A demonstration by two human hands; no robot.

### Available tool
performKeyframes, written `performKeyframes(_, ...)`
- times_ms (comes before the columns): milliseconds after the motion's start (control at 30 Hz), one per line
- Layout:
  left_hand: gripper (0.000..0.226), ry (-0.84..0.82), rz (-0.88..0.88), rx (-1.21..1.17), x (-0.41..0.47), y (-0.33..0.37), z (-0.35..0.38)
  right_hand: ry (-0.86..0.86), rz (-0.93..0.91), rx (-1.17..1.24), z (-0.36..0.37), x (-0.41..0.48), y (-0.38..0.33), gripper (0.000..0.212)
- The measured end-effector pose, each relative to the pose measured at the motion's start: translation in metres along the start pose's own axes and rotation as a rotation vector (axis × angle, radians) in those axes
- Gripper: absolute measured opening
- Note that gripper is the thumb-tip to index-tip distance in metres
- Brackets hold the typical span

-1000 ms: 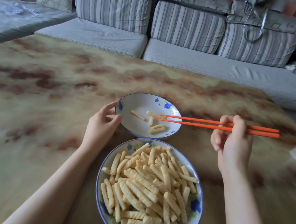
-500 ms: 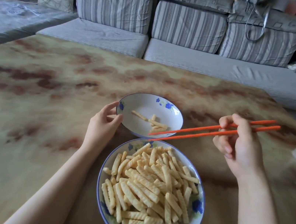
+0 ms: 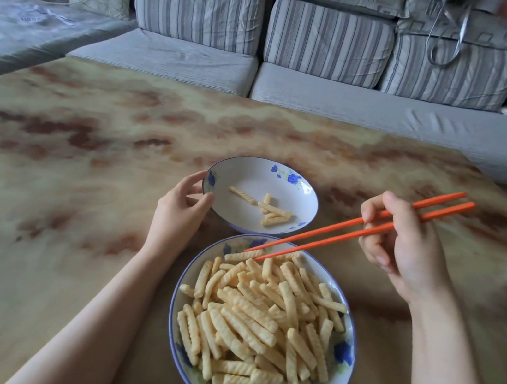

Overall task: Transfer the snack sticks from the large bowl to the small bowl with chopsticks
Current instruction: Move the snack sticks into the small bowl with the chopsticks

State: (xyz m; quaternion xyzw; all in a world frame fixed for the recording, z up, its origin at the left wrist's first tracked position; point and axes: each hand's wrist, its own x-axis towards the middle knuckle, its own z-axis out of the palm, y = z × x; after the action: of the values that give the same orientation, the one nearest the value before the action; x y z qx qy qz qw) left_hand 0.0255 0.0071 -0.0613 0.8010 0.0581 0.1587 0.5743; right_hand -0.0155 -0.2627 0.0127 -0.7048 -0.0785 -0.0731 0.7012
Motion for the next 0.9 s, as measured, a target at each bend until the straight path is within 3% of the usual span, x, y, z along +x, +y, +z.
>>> performKeyframes(300,0.037,0.003,0.012,0.016,-0.001,0.001,0.0,0.114,0.011,0.193,-0.002,0.001,-0.002,0.044)
performKeyframes(567,0.039,-0.004,0.005,-0.004,-0.001,0.001,-0.001,0.481,-0.031,0.319,-0.002,0.008,0.005,0.037)
performKeyframes(733,0.039,-0.009,0.012,-0.003,-0.001,0.001,-0.001,0.466,-0.035,0.228,0.006,0.011,0.015,0.046)
performKeyframes(900,0.039,-0.005,0.007,0.007,-0.001,0.001,-0.001,0.4,-0.01,0.119,0.007,0.011,0.018,0.039)
